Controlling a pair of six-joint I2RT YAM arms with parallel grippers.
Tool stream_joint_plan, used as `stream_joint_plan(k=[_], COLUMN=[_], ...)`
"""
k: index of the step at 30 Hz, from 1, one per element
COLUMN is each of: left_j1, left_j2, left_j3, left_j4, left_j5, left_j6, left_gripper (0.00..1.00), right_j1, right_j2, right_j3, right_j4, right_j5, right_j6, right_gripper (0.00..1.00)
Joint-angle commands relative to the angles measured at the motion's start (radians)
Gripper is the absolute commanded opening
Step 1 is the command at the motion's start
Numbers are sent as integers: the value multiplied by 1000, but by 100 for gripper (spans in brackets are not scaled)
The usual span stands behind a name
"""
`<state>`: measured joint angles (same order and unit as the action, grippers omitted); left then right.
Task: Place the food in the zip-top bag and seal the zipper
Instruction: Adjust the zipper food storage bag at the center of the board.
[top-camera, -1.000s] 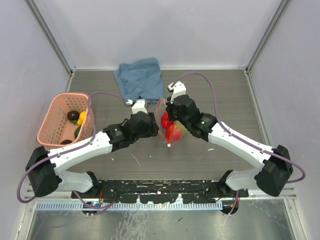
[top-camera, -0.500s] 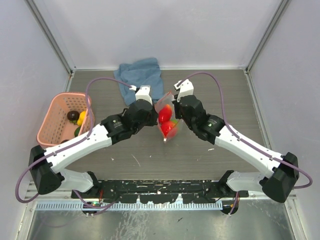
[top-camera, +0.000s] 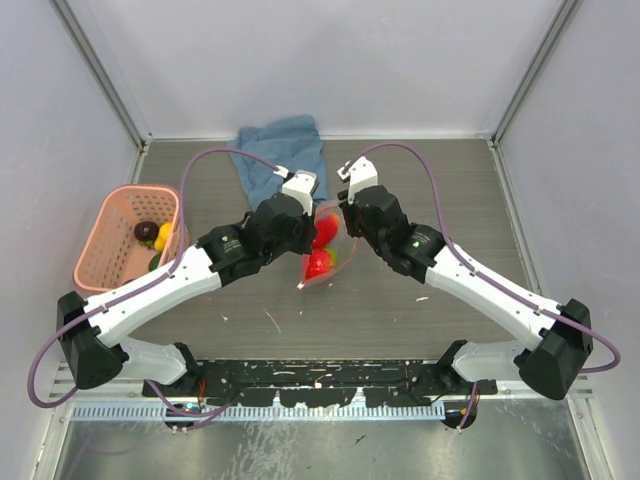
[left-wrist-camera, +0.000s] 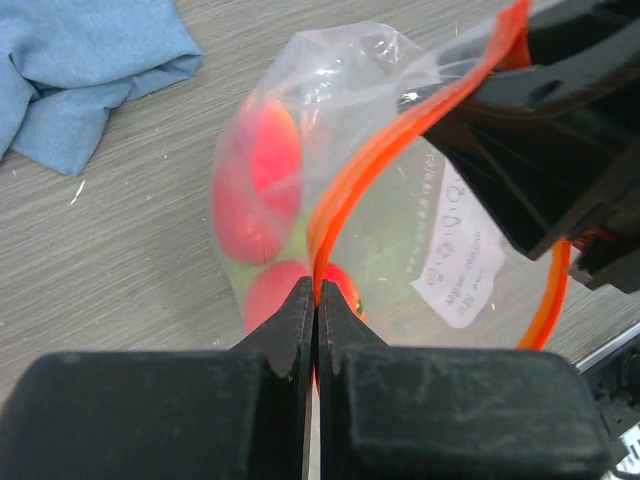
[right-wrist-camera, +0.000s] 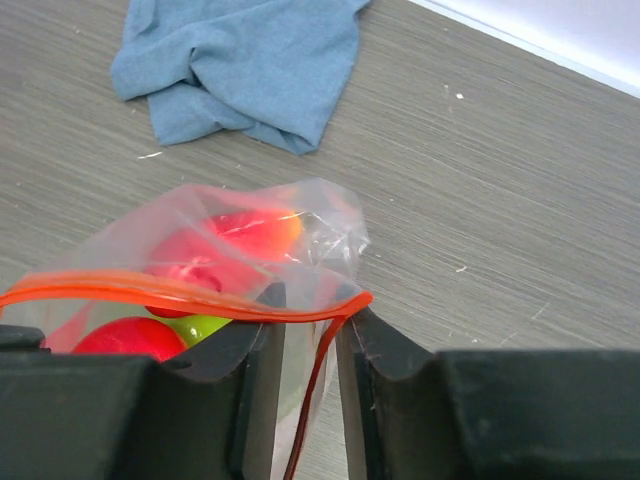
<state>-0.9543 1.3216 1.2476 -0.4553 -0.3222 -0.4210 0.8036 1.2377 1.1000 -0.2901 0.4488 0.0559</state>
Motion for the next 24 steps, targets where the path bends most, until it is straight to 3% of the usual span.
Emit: stream_joint_plan(k=[1,6,12,18,20,24], left_j1=[2,2,2,3,3,2], left_j2=[-37,-39,-34,-36,-34,-24], left_j3=[59,66,84,125,124,109], left_j4=[14,-2,-63,-119,-112,-76], left_j5=[40,38,-61,-161,-162,-126], left_j6=[57,60,60,71,75,75], left_gripper=[0,0,0,0,0,0], right_j1=[-4,-4,-4,-4,-4,-4], right_j2=[42,74,75,74,70,72], right_j3=[61,85,130,151,158,171], right_j4=[27,29,-39,-59,-50,-52], right_j5=[-85,-6,102,324,318,153], right_j6=[-32,-32,-46,-67,-71,-26], right_gripper=[33,27,23,11,11,13])
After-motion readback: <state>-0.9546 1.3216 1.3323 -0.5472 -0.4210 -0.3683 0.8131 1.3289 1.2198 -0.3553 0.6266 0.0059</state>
